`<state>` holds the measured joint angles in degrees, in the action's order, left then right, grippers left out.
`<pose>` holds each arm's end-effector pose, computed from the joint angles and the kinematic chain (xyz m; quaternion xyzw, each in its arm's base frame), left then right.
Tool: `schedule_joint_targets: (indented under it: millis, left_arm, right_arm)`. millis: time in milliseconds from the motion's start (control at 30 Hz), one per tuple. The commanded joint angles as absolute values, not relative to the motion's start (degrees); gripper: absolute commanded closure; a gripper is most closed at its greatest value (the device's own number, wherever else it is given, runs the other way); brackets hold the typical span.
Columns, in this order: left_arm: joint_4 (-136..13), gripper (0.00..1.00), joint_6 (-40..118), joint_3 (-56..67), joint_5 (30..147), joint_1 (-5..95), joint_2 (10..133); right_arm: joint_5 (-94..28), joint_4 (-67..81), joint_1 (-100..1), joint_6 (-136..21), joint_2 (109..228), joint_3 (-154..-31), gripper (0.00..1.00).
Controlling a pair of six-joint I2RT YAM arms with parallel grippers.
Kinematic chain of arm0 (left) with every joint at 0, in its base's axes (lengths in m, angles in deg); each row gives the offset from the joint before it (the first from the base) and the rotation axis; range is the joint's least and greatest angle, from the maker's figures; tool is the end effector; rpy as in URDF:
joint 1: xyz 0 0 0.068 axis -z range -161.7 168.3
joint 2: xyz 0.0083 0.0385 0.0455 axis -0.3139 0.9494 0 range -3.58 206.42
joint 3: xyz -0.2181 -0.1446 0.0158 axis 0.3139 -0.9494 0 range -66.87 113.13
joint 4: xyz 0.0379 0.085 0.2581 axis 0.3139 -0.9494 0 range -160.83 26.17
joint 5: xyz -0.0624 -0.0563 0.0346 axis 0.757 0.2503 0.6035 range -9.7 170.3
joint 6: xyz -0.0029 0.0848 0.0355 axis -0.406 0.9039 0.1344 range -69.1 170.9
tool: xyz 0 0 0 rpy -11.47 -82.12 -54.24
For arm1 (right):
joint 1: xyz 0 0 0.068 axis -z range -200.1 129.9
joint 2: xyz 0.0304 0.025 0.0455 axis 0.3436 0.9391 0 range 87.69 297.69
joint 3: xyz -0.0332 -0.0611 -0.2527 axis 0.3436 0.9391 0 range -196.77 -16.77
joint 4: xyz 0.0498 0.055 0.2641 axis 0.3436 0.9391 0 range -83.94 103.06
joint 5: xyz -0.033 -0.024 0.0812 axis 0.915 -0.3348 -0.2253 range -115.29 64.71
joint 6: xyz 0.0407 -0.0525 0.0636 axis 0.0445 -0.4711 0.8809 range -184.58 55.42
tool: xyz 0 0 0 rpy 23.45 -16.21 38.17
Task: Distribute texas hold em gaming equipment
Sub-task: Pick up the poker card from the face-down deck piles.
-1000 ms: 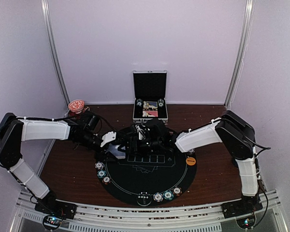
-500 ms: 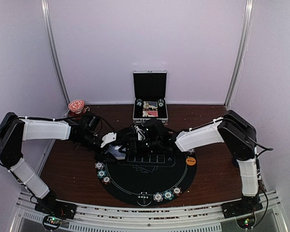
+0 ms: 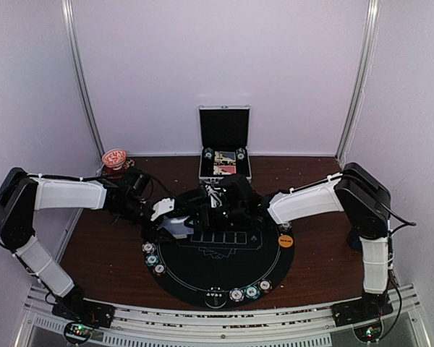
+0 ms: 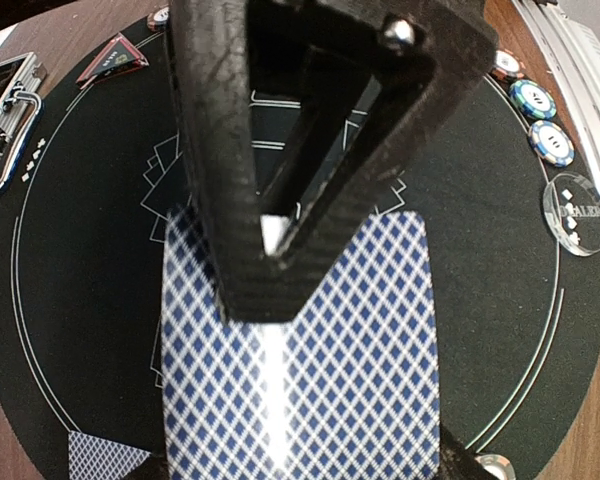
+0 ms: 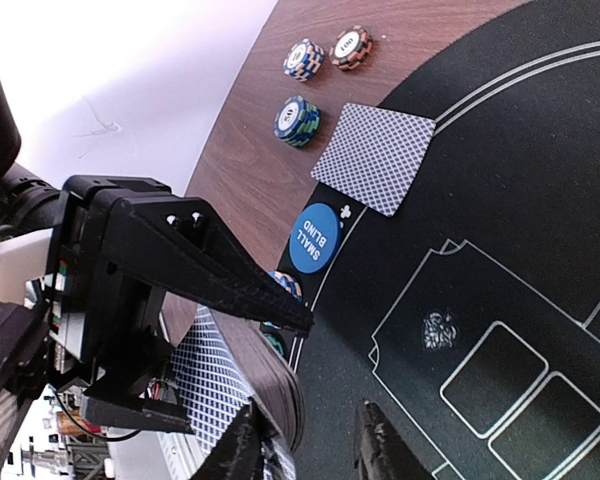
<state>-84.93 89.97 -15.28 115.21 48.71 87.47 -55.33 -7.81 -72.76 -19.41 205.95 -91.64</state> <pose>0.2626 -0.2089 0.1249 0.5884 0.7147 -0.2710 0.2636 0.2677 0.4190 0.1304 -0.1848 0.8241 0.5138 0.1508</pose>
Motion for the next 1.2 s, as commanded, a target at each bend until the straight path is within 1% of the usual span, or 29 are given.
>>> schedule_joint_targets:
  millis: [0,133,200,300,433,600,767,800,833,867,933,1000,1167]
  left_arm:
    - [-83.80,0.40,90.34,-14.75,117.76,48.44,87.63]
    - [-83.86,0.40,90.36,-14.72,117.66,48.41,87.74]
    - [-83.81,0.39,90.35,-14.68,117.69,48.42,87.69]
    - [-83.79,0.39,90.39,-14.74,117.68,48.38,87.72]
    - [-83.81,0.39,90.44,-14.66,117.66,48.42,87.87]
    - [-83.78,0.39,90.45,-14.71,117.65,48.42,87.83]
    - [-83.81,0.39,90.41,-14.68,117.65,48.38,87.86]
    - [-83.79,0.39,90.41,-14.72,117.65,48.36,87.90]
    - [-83.78,0.39,90.43,-14.71,117.72,48.37,87.91]
    - [-83.84,0.39,90.44,-14.73,117.67,48.41,87.92]
    - [-83.84,0.39,90.43,-14.67,117.65,48.38,87.96]
    - [-83.89,0.39,90.44,-14.71,117.65,48.39,87.97]
    - [-83.95,0.39,90.43,-14.70,117.75,48.44,87.91]
  right_arm:
    - [-56.12,-7.65,-71.51,-19.17,203.46,-89.25,0.72]
    - [-59.52,-12.54,-71.51,-16.47,202.53,-87.38,0.79]
    - [-60.39,-14.11,-71.51,-15.65,202.05,-86.58,0.85]
    - [-61.48,-16.35,-71.35,-14.47,201.00,-85.16,0.90]
    - [-64.04,-22.77,-70.91,-10.75,200.09,-82.39,0.99]
    - [-65.28,-28.59,-70.42,-7.34,199.47,-80.02,1.00]
    - [-64.68,-28.39,-70.38,-7.52,199.69,-79.89,1.00]
    - [-64.59,-28.11,-70.41,-7.76,199.71,-79.94,0.96]
    - [-64.51,-27.82,-70.42,-7.84,199.77,-80.13,0.84]
    - [-64.50,-27.58,-70.41,-7.93,199.97,-80.40,0.76]
    - [-64.49,-27.16,-70.58,-8.02,200.53,-80.86,0.68]
    - [-64.24,-26.34,-70.66,-8.27,201.27,-81.34,0.64]
    - [-64.24,-25.98,-70.88,-8.47,203.36,-82.35,0.63]
